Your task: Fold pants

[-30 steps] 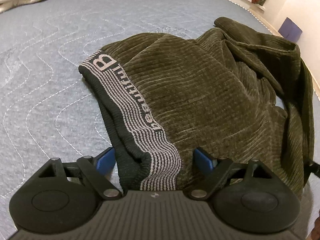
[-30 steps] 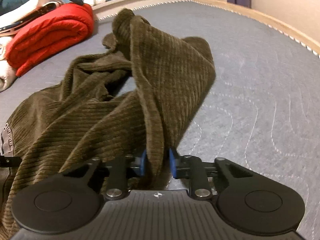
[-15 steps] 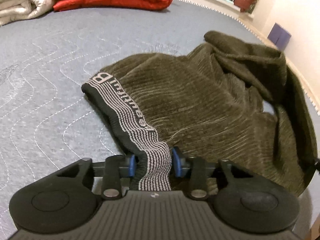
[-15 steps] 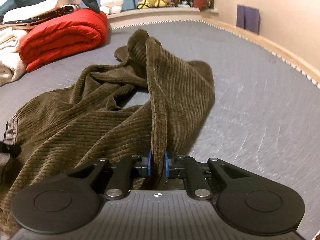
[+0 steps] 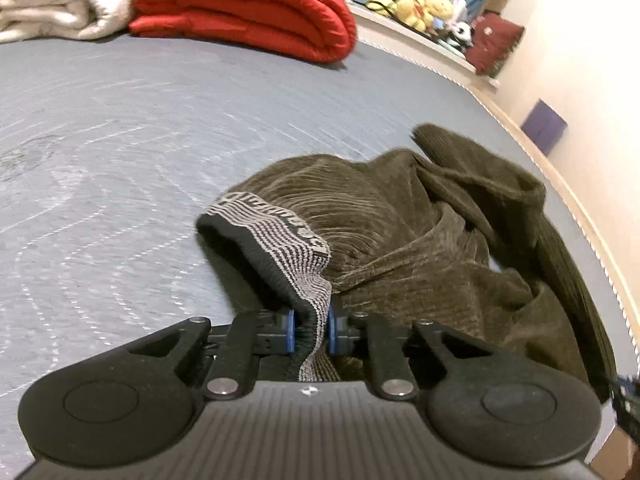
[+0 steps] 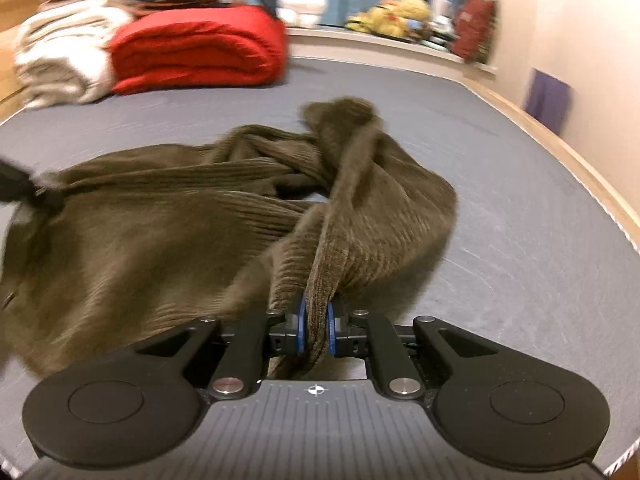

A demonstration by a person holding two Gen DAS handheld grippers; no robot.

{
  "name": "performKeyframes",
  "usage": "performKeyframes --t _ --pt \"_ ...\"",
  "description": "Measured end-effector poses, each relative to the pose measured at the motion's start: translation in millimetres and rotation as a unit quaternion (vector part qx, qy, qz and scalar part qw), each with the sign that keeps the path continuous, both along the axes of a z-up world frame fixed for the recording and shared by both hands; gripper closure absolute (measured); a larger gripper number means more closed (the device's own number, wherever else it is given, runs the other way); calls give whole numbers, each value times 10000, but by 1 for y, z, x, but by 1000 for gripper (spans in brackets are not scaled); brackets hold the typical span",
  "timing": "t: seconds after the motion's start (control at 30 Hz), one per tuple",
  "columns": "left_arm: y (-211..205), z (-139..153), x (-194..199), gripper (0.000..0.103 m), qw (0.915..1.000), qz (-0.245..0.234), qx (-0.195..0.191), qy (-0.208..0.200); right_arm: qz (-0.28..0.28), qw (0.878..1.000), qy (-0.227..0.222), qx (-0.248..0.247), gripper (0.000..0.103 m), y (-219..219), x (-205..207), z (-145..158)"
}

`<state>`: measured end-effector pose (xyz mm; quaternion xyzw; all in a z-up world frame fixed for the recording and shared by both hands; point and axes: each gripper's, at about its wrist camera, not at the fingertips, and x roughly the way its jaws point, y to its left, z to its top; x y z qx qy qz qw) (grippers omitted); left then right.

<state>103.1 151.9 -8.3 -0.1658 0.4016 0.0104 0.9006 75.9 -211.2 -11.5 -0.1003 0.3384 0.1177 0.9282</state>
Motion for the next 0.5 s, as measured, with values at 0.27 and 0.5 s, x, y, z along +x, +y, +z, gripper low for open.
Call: performKeyframes --t 0.27,0.5 --pt "36 11 -14 87 9973 632 -324 172 1683 9846 428 -188 92 31 -42 23" --pt "33 7 -10 39 9980 328 -384 374 1543 9832 970 135 69 9 -19 11"
